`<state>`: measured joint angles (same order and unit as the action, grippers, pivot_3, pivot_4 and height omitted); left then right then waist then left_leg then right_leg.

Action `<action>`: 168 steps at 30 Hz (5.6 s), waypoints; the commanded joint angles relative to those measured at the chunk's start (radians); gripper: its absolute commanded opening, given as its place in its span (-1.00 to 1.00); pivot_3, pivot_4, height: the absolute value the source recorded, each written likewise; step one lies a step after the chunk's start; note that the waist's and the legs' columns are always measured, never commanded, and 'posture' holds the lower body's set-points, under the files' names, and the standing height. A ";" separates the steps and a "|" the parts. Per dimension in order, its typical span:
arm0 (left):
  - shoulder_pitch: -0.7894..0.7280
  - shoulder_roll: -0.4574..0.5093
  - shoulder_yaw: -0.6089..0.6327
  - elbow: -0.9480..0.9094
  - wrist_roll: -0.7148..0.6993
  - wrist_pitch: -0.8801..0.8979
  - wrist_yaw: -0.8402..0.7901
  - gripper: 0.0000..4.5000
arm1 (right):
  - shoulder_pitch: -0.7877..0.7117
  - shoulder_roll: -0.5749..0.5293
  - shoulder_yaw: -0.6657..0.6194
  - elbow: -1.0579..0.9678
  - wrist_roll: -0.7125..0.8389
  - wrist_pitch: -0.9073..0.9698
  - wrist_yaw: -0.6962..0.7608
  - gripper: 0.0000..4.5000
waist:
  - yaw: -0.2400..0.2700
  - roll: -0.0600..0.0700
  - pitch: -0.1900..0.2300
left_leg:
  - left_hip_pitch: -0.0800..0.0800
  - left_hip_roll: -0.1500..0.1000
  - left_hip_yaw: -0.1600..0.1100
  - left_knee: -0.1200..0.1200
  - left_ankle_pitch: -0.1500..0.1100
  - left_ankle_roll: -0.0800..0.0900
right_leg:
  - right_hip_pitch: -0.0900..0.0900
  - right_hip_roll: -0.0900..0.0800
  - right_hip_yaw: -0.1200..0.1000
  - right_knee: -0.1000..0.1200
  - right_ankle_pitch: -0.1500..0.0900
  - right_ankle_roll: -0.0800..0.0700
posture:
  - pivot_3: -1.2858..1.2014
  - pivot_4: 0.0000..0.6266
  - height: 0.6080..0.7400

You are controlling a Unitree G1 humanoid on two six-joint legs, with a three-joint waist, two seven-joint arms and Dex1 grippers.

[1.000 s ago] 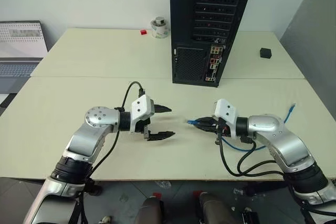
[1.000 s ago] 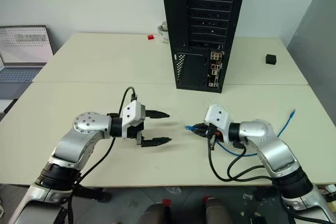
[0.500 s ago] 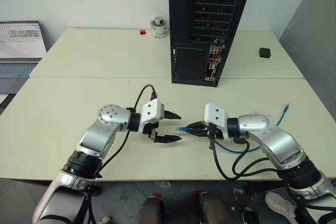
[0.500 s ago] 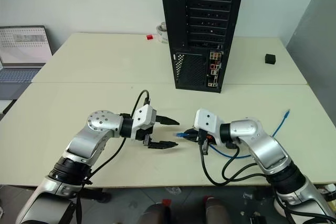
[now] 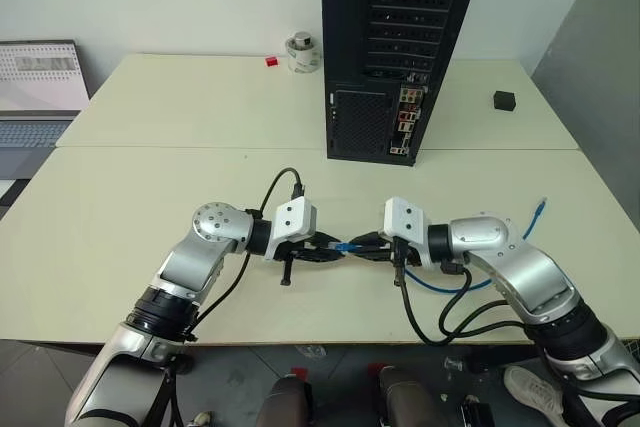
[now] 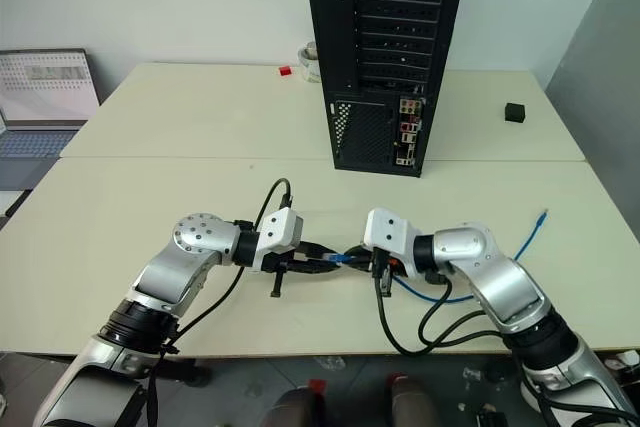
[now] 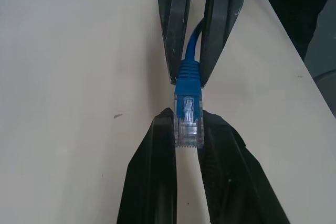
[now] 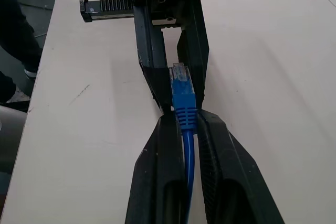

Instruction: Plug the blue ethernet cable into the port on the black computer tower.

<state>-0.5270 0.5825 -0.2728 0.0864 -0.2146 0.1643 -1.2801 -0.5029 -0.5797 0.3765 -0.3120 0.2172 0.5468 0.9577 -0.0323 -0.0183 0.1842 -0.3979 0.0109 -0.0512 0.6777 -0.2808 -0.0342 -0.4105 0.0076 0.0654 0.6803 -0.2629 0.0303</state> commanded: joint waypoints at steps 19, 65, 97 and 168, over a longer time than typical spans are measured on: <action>0.030 -0.005 0.036 0.056 0.085 -0.336 0.072 -0.87 | -0.028 -0.050 -0.093 -0.037 0.045 0.003 0.071 0.40 | 0.001 0.000 0.000 | 0.000 0.000 0.000 0.000 0.000 0.000 | 0.000 0.000 0.000 0.000 0.000 0.000 | 0.03 -0.52 1.00; -0.108 0.015 0.073 0.457 0.808 -1.427 0.992 -0.87 | 0.009 0.254 -0.336 -0.015 0.522 0.465 -0.307 -0.26 | 0.001 0.000 0.000 | -0.001 -0.001 -0.001 0.000 0.000 0.000 | 0.000 -0.003 -0.003 0.001 0.000 0.000 | 0.03 -0.52 1.00; -0.059 0.022 -0.013 0.456 0.436 -1.155 0.799 0.34 | -0.028 0.233 -0.382 0.036 0.532 0.450 -0.318 -1.00 | 0.000 0.000 0.000 | -0.001 -0.001 -0.001 0.000 0.000 0.000 | 0.000 -0.003 -0.003 0.001 0.000 0.000 | 0.03 -0.52 1.00; -0.167 -0.100 0.208 -0.132 -0.106 0.357 0.550 0.51 | -0.268 0.628 -0.435 0.449 -0.144 -0.143 -1.094 -1.00 | -0.013 0.000 0.000 | -0.002 0.000 0.001 -0.002 0.000 0.000 | -0.004 -0.001 0.002 0.002 0.000 0.000 | 0.03 -0.52 1.00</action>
<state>-0.6862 0.4767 -0.0746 -0.0276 -0.3268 0.5390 -0.7265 -0.7359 0.0438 -0.0569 0.1608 0.0710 0.4376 -0.1400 -0.0454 -0.0182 0.1842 -0.3995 0.0105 -0.0502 0.6761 -0.2806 -0.0345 -0.4145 0.0064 0.0675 0.6820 -0.2625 0.0299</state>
